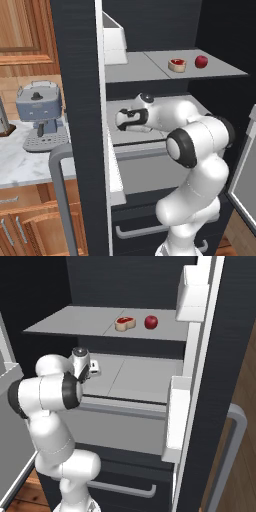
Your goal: Open the fridge, remove the apple, garlic, and steak, and place them on any counter.
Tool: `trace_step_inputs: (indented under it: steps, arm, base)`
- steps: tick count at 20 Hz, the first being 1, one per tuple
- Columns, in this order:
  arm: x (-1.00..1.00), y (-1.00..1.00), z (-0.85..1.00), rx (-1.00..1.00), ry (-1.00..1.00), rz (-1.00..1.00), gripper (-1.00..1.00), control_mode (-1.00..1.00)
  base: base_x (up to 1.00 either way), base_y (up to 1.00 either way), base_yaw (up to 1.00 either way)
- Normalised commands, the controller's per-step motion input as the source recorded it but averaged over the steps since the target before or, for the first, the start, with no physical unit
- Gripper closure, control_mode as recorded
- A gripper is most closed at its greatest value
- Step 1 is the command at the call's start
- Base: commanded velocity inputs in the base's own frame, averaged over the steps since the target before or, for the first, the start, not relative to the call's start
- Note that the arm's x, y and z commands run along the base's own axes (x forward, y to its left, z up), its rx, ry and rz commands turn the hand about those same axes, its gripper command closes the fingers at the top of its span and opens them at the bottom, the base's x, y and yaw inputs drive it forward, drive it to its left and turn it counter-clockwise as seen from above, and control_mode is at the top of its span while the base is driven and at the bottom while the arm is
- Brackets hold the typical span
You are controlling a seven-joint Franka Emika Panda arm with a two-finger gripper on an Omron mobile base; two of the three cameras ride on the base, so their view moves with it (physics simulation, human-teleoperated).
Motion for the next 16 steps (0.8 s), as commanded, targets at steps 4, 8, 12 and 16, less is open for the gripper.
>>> trace_step_inputs:
  steps: [4, 8, 12, 16]
  arm:
    - [-0.81, -0.21, 0.07, 0.0, -0.09, -0.12, 1.0, -1.0]
    - [-0.8, -0.38, 0.33, 0.0, -0.12, -0.17, 1.0, -1.0]
    - [-0.88, -0.48, 0.61, 0.03, -0.17, -0.12, 1.0, -1.0]
    - [-0.75, -0.43, 0.98, 0.07, -0.1, -0.11, 1.0, -1.0]
  base:
    - [0.0, 0.0, 0.0]
    - [0.0, 0.0, 0.0]
    - [0.0, 0.0, 0.0]
    - [0.0, 0.0, 0.0]
